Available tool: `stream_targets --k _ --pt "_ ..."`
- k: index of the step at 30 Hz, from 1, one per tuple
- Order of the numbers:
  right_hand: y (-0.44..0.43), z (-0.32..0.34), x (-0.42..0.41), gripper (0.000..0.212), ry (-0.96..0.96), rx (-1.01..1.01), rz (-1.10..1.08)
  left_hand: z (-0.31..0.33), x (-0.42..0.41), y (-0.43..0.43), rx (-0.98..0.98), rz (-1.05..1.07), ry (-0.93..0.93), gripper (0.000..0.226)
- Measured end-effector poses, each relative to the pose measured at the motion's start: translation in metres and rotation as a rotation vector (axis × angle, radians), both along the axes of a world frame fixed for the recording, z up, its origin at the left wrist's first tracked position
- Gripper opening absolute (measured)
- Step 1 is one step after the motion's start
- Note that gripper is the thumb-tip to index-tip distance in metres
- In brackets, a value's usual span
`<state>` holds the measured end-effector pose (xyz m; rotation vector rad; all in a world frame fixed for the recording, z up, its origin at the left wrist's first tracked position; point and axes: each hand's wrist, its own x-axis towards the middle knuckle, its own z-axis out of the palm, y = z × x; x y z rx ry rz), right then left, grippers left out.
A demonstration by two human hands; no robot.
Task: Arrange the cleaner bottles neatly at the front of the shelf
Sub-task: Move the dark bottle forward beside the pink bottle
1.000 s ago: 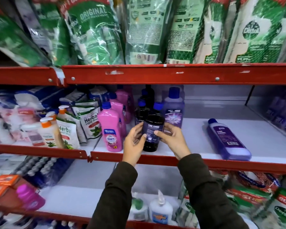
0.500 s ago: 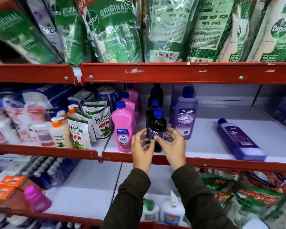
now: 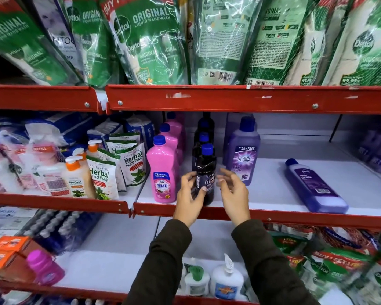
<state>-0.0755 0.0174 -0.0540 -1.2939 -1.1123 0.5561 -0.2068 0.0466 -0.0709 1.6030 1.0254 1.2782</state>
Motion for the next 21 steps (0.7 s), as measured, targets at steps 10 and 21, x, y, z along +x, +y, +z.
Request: stream_targets --k 10,21 --pt "0.007 -0.006 0.007 0.044 0.034 -0.032 0.146 0.004 -0.004 0.003 -0.012 0.063 0.052 0.047" --pt "0.001 -0.005 0.003 0.042 0.010 -0.015 0.122 0.005 0.010 -0.012 0.038 0.217 0.005 0.053"
